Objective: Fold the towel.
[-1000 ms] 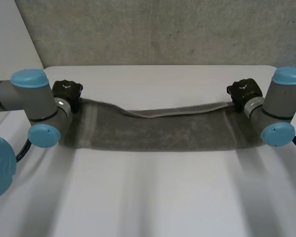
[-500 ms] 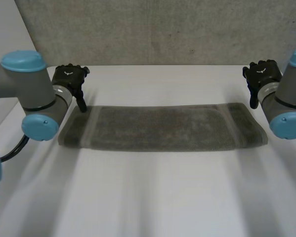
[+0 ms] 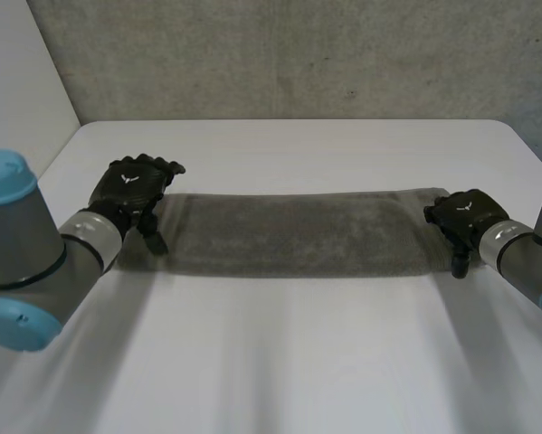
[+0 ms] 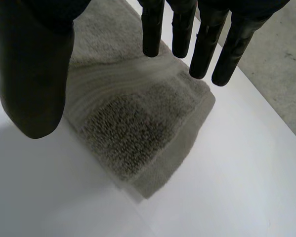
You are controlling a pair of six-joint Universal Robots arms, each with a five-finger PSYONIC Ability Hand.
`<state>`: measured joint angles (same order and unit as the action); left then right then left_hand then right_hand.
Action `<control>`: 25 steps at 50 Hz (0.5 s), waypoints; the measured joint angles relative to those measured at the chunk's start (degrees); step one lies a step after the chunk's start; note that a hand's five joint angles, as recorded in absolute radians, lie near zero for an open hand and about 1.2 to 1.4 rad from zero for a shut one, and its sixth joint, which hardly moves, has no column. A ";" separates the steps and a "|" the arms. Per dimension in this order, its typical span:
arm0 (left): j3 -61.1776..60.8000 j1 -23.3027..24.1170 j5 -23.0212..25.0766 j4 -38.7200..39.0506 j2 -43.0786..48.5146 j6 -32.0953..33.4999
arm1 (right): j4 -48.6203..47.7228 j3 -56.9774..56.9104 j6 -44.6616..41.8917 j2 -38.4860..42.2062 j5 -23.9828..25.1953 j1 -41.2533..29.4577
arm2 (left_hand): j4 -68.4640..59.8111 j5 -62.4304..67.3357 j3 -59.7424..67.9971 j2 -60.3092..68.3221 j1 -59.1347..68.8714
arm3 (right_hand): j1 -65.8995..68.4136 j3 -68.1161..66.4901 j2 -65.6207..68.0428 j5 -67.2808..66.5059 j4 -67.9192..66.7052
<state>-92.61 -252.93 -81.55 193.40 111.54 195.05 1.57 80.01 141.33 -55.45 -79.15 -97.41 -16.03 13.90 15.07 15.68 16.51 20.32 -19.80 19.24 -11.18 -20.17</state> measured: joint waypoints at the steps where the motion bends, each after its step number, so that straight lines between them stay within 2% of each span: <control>1: -0.59 0.01 0.00 0.38 -0.34 -0.02 | -0.34 0.02 0.01 0.17 0.06 0.13 | 0.00 0.00 0.00 0.00 0.00 | 0.11 -0.09 0.00 -0.11 -0.13; 5: -3.27 0.09 -0.06 2.65 -1.82 -0.10 | -2.96 -0.25 0.07 2.11 -0.04 0.93 | 0.00 0.00 0.00 0.00 0.00 | 10.50 -11.13 11.77 -10.26 -11.20; 7: -4.68 0.16 -0.11 4.18 -2.63 -0.12 | -4.60 -0.68 0.08 3.69 -0.25 1.45 | 0.00 0.00 0.00 0.00 0.00 | 23.01 -23.74 24.65 -22.54 -23.32; 10: -5.53 0.19 -0.15 5.28 -3.13 -0.12 | -5.69 -1.18 0.06 5.02 -0.45 1.94 | 0.00 0.00 0.00 0.00 0.00 | 32.59 -33.05 33.93 -30.79 -32.67; 11: -5.73 0.19 -0.17 5.70 -3.30 -0.13 | -5.98 -1.44 0.04 5.57 -0.55 2.16 | 0.00 0.00 0.00 0.00 0.00 | 40.60 -40.81 41.80 -39.46 -40.55; 15: -5.94 0.16 -0.20 6.30 -3.46 -0.12 | -6.26 -2.14 -0.03 6.74 -0.74 2.75 | 0.00 0.00 0.00 0.00 0.00 | 53.17 -53.02 54.14 -52.77 -53.72; 25: -5.76 -0.01 -0.22 6.24 -3.37 -0.11 | -5.20 -2.77 -0.79 6.19 -0.90 6.10 | 0.00 -0.01 0.00 0.00 0.00 | 55.42 -55.72 55.75 -55.21 -56.61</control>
<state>-98.37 -252.94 -81.76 199.64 108.17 194.94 -3.63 77.24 140.54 -49.26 -80.05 -91.32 -16.03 13.89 15.07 15.68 16.51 75.74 -75.52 74.99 -66.39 -76.78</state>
